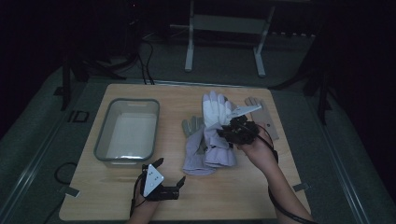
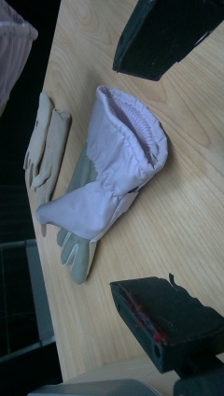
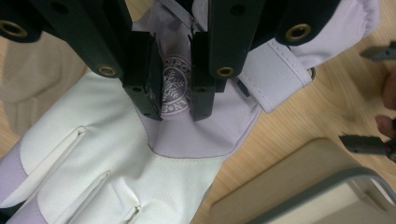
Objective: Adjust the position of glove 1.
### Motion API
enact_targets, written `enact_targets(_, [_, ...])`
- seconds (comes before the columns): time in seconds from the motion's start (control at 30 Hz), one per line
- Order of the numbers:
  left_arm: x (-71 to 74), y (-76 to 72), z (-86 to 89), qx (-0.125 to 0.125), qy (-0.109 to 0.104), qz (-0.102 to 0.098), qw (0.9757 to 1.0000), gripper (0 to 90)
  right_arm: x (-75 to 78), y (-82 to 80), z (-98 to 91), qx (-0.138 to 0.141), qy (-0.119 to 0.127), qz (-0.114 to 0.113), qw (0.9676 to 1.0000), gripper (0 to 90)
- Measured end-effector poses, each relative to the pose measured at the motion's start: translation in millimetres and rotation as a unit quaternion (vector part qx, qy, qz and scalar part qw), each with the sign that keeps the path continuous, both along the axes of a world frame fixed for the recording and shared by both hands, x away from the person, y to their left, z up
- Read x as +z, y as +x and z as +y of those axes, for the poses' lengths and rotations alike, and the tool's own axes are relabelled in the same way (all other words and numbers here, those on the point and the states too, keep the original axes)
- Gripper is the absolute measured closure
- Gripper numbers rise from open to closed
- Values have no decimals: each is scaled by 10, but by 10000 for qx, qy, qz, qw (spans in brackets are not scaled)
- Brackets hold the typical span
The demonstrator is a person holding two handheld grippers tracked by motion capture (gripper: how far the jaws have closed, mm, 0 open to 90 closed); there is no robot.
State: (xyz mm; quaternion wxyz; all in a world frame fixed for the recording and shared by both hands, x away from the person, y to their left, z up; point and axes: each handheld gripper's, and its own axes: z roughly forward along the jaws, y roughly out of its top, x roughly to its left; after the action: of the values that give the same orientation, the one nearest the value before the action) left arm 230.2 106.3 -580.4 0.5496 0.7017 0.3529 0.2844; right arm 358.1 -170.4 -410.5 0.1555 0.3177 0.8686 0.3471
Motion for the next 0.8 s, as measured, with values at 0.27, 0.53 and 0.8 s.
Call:
enact_targets(0.27, [1, 3, 2, -13, 1, 11, 10000, 0, 16, 79, 288, 26, 15, 75, 10000, 755])
enact_targets(0.53, [1, 4, 2, -26, 0, 20, 10000, 0, -162, 116, 507, 99, -182, 260, 9994, 756])
enact_targets(0.8, [0, 2, 2, -26, -4, 6, 10000, 0, -446, 152, 691, 18, -346, 497, 9982, 757])
